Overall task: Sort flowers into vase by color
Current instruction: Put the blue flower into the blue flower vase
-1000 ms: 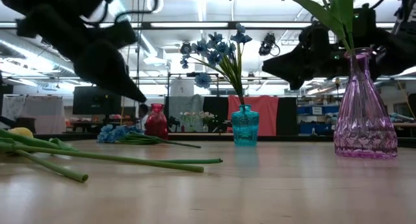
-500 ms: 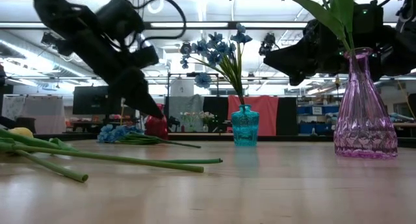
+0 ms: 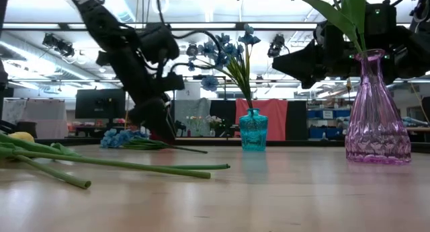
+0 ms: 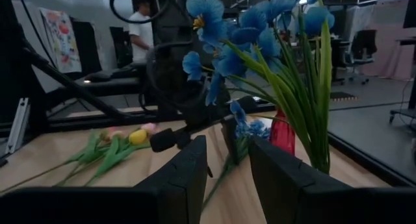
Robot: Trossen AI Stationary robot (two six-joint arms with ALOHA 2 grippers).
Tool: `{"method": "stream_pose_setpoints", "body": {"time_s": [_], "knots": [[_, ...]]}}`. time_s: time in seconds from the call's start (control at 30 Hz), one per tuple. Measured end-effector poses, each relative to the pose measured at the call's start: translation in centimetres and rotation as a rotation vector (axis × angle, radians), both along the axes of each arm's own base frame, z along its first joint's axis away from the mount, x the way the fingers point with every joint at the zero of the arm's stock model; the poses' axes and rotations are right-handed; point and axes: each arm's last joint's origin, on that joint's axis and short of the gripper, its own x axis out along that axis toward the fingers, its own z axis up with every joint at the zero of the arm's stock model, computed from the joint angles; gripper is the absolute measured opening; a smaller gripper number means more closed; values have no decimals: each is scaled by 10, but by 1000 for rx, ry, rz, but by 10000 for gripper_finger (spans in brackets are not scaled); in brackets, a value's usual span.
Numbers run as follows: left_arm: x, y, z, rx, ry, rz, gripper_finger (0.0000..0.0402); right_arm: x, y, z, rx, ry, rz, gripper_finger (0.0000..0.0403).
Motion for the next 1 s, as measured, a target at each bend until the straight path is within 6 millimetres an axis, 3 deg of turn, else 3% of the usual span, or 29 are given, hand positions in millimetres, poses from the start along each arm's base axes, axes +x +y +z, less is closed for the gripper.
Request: {"method": "stream_pose_setpoints", "body": {"time_s": [0.27, 0.43, 0.6, 0.67, 0.77, 1.0], "knots": [[7, 13, -6, -18, 160, -52, 178, 0, 0, -1, -11, 7, 4, 128], [8, 16, -10, -56, 172, -55, 119, 0, 0, -1, -11, 11, 7, 128], [7, 11, -7, -53, 172, -64, 35, 0, 0, -2, -9, 17, 7, 127], [5, 6, -3, -45, 175, -71, 13, 0, 0, -2, -9, 17, 7, 127], [5, -3, 6, -39, 145, -89, 15, 0, 0, -2, -9, 17, 7, 127], [-5, -31, 49, -51, -2, -126, 11, -2, 0, -5, -2, 39, -20, 127]]}}
